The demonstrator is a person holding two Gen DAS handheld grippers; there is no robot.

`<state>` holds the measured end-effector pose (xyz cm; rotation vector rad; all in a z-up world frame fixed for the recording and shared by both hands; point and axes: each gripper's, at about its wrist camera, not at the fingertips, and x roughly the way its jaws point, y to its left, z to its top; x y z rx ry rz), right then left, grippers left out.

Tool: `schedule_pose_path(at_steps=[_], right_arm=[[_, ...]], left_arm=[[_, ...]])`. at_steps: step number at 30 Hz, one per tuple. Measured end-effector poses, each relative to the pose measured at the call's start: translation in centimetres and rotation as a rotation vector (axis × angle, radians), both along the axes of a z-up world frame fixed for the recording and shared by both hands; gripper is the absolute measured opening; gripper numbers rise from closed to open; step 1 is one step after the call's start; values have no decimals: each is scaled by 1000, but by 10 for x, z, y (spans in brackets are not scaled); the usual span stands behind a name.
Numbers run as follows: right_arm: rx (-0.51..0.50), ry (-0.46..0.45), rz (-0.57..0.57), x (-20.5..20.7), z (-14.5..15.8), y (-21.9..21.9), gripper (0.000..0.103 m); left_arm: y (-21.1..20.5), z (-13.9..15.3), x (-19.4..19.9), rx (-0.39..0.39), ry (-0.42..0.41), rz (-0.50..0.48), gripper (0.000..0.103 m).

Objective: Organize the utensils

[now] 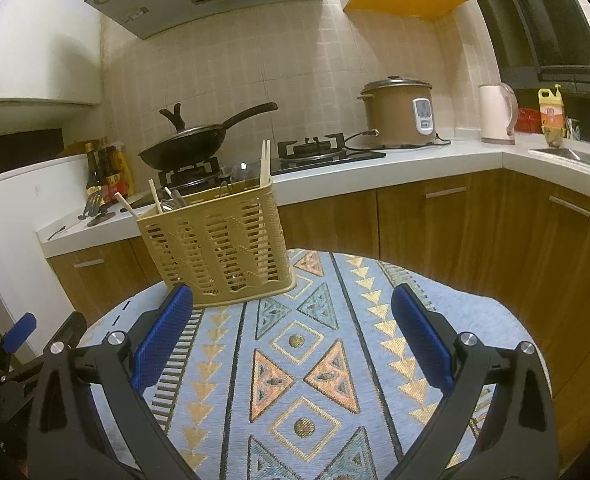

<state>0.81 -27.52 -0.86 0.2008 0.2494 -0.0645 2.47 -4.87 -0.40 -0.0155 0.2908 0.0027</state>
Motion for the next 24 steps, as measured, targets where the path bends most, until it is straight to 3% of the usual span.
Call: schedule_pose_path(at_steps=[24], right_arm=[[-19, 5, 5, -1, 0, 6, 95]], left_arm=[[0, -3, 4, -10, 24, -12, 95]])
